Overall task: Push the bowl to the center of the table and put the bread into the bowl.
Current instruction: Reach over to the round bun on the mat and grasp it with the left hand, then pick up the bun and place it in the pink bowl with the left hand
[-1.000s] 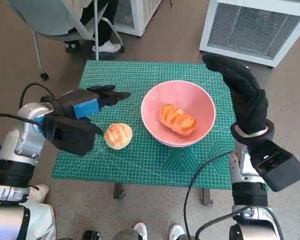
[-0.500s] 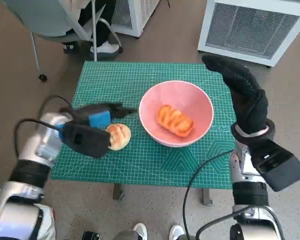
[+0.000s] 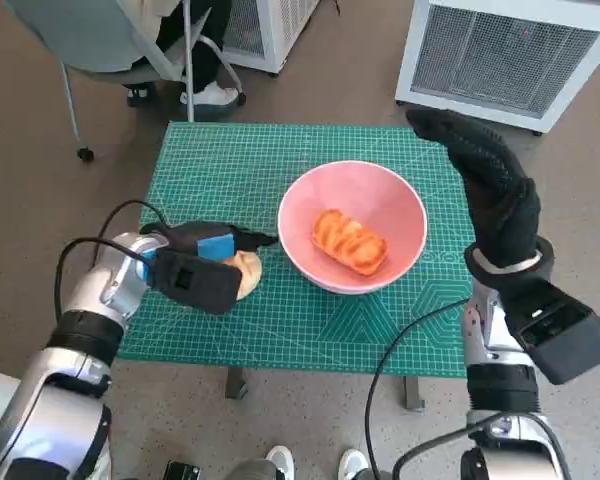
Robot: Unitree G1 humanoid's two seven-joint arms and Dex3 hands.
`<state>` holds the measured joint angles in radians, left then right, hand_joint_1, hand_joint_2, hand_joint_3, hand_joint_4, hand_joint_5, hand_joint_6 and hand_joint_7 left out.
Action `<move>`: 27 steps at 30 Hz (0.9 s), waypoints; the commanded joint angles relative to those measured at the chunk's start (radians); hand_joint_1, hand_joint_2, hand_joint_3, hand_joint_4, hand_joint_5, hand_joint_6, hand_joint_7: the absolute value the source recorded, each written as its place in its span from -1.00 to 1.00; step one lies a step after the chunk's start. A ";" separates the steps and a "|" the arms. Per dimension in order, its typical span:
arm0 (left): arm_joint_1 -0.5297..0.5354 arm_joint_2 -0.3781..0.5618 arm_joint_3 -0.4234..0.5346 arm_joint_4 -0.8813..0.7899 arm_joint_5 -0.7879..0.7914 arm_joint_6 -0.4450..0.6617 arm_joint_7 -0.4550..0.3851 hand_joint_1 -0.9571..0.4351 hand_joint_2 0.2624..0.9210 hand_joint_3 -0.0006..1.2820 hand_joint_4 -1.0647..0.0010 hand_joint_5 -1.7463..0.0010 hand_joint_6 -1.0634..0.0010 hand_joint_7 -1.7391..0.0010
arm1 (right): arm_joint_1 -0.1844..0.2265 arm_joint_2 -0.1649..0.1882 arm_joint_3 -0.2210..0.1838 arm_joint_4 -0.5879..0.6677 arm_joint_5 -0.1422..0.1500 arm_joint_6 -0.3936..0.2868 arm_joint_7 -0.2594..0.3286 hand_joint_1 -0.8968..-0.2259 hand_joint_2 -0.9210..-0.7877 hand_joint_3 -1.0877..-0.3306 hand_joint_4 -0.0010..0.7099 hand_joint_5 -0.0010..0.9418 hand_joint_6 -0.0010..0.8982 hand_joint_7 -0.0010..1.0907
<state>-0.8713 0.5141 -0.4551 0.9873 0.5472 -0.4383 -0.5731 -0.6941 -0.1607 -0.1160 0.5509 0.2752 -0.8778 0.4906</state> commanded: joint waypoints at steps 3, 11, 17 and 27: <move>-0.003 -0.025 -0.045 0.064 0.053 0.034 0.037 0.17 0.69 -0.98 0.36 0.95 0.27 0.90 | 0.022 -0.005 0.001 -0.004 -0.004 0.016 0.002 -0.15 -1.00 -0.22 -0.23 -0.71 -1.00 0.26; 0.003 -0.009 -0.059 0.056 0.076 0.043 0.097 0.29 0.94 -0.96 -0.17 0.88 -0.18 0.80 | 0.023 -0.004 0.002 -0.005 -0.001 0.020 0.005 -0.15 -1.00 -0.22 -0.23 -0.71 -1.00 0.25; -0.003 0.019 -0.048 0.048 0.070 -0.001 0.149 0.37 0.99 -0.80 -0.11 -0.28 -0.08 -0.32 | 0.022 -0.002 0.002 0.000 0.000 0.019 0.006 -0.14 -1.00 -0.22 -0.23 -0.71 -1.00 0.25; -0.048 0.071 0.005 -0.014 0.029 -0.035 0.143 0.37 1.00 -0.86 -0.19 -0.37 -0.20 -0.36 | 0.021 0.000 0.004 0.007 0.002 0.017 0.010 -0.13 -1.00 -0.22 -0.24 -0.70 -1.00 0.25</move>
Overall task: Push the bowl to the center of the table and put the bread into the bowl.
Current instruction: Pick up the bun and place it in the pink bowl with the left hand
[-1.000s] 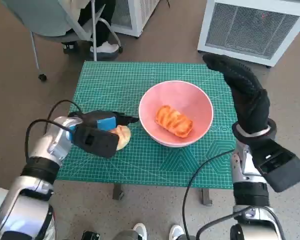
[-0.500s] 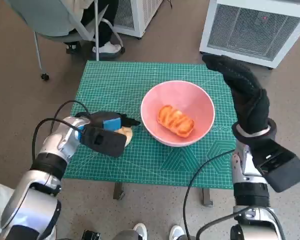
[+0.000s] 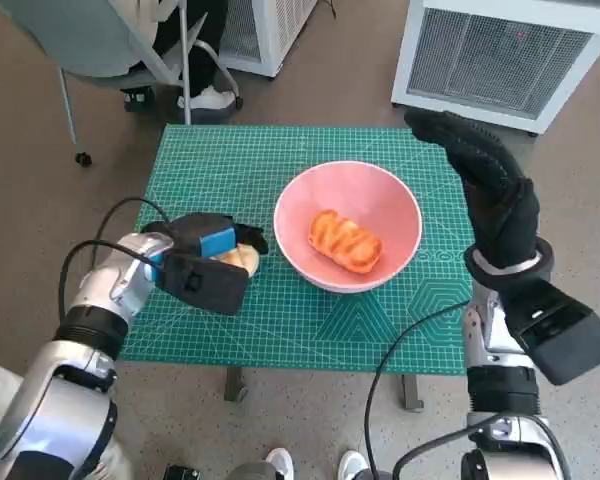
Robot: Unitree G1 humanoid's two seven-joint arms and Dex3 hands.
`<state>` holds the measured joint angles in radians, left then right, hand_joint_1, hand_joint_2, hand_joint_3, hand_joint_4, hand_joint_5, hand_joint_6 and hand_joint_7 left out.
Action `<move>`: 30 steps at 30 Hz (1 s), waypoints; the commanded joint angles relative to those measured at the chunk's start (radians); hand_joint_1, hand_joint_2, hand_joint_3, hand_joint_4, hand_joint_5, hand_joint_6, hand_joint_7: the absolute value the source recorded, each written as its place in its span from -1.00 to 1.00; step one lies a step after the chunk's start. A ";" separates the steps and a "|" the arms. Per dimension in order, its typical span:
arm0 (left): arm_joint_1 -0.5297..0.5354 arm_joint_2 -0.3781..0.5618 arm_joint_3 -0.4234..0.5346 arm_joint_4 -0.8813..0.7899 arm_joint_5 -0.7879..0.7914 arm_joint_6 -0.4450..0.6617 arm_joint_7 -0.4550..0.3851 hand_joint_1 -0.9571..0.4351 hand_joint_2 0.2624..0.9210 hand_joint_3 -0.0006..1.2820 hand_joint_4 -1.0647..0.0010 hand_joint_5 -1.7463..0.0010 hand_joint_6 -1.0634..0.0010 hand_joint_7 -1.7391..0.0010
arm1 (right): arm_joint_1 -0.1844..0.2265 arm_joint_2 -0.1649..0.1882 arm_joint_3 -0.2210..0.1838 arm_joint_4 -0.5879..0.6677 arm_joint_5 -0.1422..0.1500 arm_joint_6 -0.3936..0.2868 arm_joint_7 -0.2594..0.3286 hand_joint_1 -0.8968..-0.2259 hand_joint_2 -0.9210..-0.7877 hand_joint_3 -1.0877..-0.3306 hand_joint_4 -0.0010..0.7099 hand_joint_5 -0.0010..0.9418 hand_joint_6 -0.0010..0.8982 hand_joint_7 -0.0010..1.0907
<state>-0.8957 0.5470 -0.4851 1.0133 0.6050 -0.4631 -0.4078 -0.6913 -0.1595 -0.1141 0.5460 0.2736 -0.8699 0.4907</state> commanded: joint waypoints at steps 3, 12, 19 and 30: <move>-0.043 0.053 0.071 -0.098 -0.059 0.001 -0.054 0.37 1.00 -0.87 -0.22 -0.36 -0.20 -0.35 | 0.017 -0.002 0.001 0.011 0.006 0.012 0.011 -0.12 -1.00 -0.22 -0.24 -0.70 -1.00 0.25; -0.064 0.061 0.185 -0.347 -0.159 0.074 -0.113 0.37 1.00 -0.88 -0.25 -0.36 -0.20 -0.34 | 0.012 -0.005 -0.002 0.014 0.012 0.017 0.015 -0.12 -1.00 -0.21 -0.24 -0.70 -1.00 0.25; -0.090 0.009 0.227 -0.470 -0.209 0.067 -0.083 0.37 1.00 -0.88 -0.21 -0.34 -0.22 -0.37 | 0.010 0.000 0.000 0.015 0.008 0.017 0.013 -0.13 -1.00 -0.21 -0.24 -0.70 -1.00 0.25; -0.167 -0.118 0.176 -0.375 -0.155 -0.036 0.035 0.37 1.00 -0.84 -0.08 -0.33 -0.25 -0.43 | -0.001 -0.002 -0.005 0.035 0.009 0.013 0.014 -0.13 -1.00 -0.22 -0.24 -0.70 -1.00 0.25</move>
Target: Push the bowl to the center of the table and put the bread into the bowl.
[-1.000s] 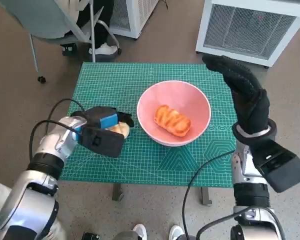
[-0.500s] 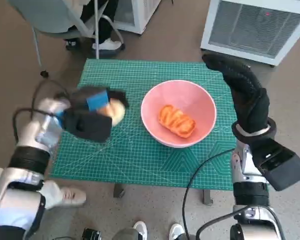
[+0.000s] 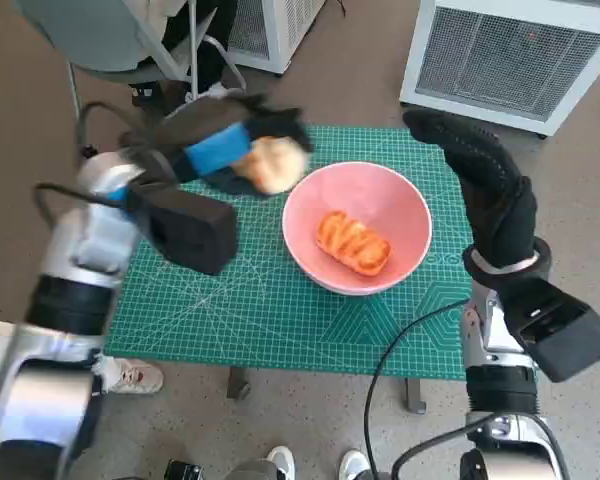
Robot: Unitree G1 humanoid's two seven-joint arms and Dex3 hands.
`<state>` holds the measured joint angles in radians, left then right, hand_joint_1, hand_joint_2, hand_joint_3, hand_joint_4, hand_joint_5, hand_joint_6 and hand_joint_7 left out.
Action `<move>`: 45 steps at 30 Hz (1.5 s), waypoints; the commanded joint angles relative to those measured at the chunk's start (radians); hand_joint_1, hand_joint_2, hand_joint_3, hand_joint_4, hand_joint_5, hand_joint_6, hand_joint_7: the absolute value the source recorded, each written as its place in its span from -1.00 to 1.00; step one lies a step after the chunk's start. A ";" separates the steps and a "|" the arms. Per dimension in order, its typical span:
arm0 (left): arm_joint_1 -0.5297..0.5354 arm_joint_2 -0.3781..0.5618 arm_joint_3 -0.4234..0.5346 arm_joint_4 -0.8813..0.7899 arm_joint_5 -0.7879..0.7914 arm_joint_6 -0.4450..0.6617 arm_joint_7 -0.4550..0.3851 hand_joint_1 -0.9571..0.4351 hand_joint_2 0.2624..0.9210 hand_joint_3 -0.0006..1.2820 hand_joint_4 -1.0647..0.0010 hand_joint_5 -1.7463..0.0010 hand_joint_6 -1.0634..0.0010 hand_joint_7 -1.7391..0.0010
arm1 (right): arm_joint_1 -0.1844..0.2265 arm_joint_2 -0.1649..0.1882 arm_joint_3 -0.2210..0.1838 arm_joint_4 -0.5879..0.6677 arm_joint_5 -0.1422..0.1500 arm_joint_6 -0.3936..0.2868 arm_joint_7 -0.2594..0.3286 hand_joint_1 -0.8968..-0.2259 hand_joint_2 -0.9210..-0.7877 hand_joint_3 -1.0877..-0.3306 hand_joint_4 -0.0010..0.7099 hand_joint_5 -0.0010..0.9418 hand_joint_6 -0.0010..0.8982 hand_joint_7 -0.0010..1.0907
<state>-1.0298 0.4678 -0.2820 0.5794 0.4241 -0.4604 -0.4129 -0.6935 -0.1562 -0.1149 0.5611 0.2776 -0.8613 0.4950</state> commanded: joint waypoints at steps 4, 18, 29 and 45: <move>-0.068 -0.082 -0.064 0.163 0.052 -0.075 0.061 0.37 1.00 -0.82 -0.02 -0.40 -0.26 -0.39 | 0.002 -0.005 -0.006 0.019 0.003 0.004 0.007 -0.13 -1.00 -0.21 -0.24 -0.70 -1.00 0.25; -0.098 -0.173 -0.153 0.333 0.062 0.127 -0.184 0.24 0.72 -0.81 0.81 0.67 0.83 0.34 | 0.016 -0.011 -0.019 -0.006 0.009 0.004 -0.001 -0.15 -1.00 -0.20 -0.23 -0.71 -1.00 0.25; -0.058 -0.172 -0.120 0.322 0.011 0.105 -0.173 0.08 0.65 -0.91 1.00 1.00 1.00 0.66 | 0.009 -0.008 -0.033 -0.009 0.018 0.017 -0.002 -0.18 -1.00 -0.17 -0.23 -0.71 -1.00 0.25; 0.034 -0.203 0.129 0.350 -0.259 -0.143 -0.029 -0.28 0.93 -0.91 0.97 0.99 0.91 0.79 | -0.020 0.007 -0.042 -0.004 -0.021 0.018 -0.065 -0.15 -1.00 -0.15 -0.21 -0.73 -1.00 0.31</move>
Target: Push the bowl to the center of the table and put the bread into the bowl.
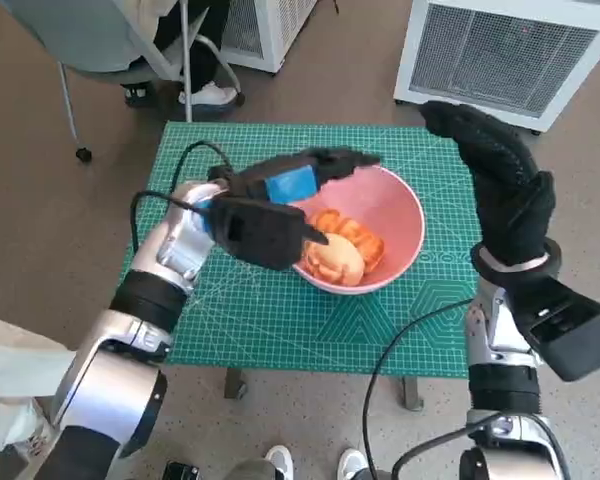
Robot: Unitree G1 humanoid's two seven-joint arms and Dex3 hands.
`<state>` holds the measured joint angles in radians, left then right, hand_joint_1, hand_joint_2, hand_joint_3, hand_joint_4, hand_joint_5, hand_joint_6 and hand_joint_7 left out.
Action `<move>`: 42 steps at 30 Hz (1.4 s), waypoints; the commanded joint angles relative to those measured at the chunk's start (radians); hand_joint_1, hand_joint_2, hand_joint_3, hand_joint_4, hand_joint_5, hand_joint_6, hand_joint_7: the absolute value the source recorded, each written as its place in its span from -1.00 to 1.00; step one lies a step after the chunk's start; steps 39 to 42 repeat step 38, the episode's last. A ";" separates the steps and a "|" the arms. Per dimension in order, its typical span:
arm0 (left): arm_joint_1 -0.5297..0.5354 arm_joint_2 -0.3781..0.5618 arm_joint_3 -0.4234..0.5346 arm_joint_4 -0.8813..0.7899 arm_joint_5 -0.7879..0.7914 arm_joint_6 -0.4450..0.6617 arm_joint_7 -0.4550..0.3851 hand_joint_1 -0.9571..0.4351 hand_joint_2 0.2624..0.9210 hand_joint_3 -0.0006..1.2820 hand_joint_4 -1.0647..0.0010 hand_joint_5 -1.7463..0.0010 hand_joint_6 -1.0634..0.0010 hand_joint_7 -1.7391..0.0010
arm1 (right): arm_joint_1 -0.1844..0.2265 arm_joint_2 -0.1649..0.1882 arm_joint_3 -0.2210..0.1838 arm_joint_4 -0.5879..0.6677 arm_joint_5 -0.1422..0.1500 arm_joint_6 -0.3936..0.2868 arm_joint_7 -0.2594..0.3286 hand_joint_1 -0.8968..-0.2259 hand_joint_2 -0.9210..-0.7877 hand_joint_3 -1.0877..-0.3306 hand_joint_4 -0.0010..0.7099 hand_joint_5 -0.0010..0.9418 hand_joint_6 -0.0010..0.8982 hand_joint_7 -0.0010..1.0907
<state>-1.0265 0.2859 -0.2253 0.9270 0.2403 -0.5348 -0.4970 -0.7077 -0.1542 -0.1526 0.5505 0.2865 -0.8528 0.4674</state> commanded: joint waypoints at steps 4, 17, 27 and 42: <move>0.067 -0.051 0.135 -0.019 -0.130 -0.130 0.135 -0.26 0.99 -0.85 0.83 0.95 0.79 0.76 | -0.013 0.005 -0.007 0.001 -0.066 0.010 -0.088 -0.14 -1.00 -0.15 -0.21 -0.74 -1.00 0.31; 0.206 -0.185 0.256 -0.216 -0.253 -0.260 0.331 -0.13 1.00 -0.57 0.46 0.91 0.59 0.70 | -0.041 0.020 -0.003 -0.055 -0.125 0.064 -0.223 -0.11 -1.00 -0.15 -0.18 -0.76 -1.00 0.32; 0.296 -0.216 0.265 -0.384 -0.250 -0.227 0.391 -0.04 1.00 -0.48 0.47 0.99 0.86 0.40 | -0.064 0.023 0.020 -0.075 -0.173 0.084 -0.264 -0.06 -1.00 -0.17 -0.17 -0.78 -1.00 0.31; 0.329 -0.217 0.258 -0.455 -0.282 -0.170 0.362 -0.03 1.00 -0.42 0.52 1.00 0.93 0.38 | -0.071 0.014 0.038 -0.081 -0.195 0.097 -0.275 -0.09 -1.00 -0.18 -0.15 -0.80 -0.99 0.31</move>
